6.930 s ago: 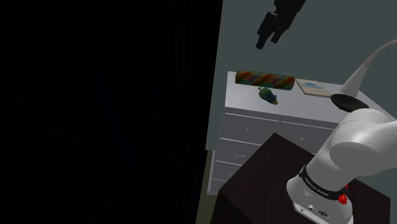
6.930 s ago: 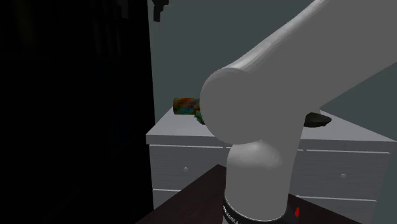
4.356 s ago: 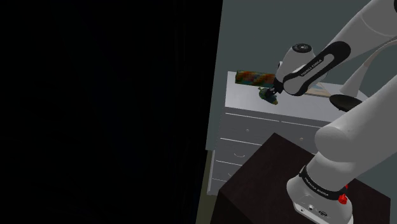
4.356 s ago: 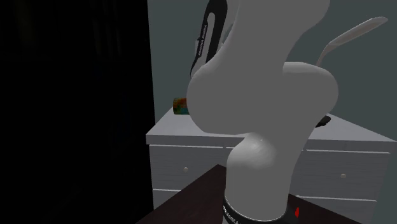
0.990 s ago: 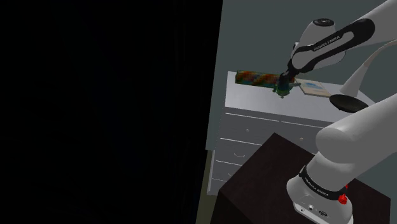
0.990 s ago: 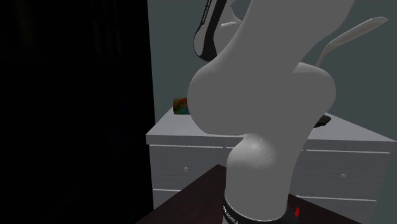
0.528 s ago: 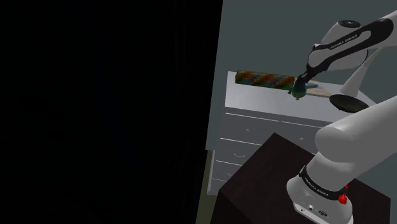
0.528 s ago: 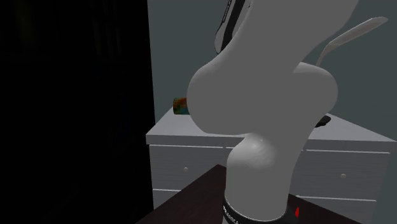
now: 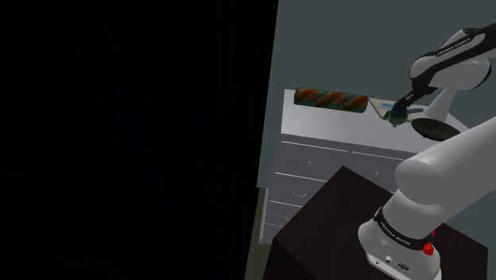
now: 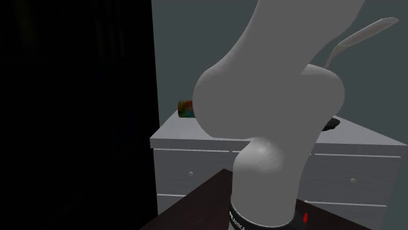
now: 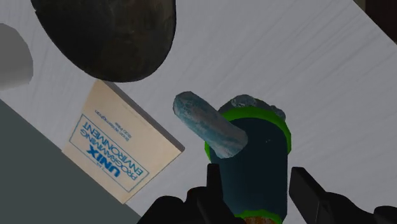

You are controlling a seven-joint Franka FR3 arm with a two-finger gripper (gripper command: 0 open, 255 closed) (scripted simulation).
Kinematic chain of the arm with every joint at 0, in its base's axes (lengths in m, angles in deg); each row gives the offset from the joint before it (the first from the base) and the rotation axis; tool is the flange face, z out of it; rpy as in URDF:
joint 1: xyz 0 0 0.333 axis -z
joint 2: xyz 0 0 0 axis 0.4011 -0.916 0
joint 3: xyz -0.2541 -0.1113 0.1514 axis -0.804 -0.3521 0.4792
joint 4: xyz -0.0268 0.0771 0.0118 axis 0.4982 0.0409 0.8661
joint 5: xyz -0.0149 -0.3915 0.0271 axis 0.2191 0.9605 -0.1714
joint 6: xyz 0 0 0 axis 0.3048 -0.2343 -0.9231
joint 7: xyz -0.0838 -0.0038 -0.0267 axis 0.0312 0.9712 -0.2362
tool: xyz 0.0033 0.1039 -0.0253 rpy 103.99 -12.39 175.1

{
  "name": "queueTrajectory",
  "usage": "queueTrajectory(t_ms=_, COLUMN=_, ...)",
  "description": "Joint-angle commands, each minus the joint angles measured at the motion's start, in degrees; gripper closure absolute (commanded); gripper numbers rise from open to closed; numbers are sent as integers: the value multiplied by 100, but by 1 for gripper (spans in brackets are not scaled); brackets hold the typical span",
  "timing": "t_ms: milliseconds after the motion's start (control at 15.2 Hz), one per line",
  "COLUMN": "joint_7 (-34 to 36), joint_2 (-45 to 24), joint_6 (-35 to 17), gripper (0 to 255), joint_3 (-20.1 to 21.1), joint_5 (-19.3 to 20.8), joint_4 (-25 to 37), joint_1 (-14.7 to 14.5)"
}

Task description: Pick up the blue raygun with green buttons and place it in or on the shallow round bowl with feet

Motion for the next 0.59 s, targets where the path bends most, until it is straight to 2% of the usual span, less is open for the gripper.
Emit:
queueTrajectory(t_ms=0, joint_7=-415, joint_2=-29, joint_6=48, gripper=255, joint_3=-333, joint_5=-161, joint_4=142, joint_1=-90)
queueTrajectory(t_ms=330, joint_7=-1642, joint_2=-339, joint_6=147, gripper=255, joint_3=-1496, joint_5=-890, joint_4=684, joint_1=-670)
queueTrajectory(t_ms=528, joint_7=-2450, joint_2=-599, joint_6=257, gripper=255, joint_3=-2451, joint_5=-1487, joint_4=1088, joint_1=-1312)
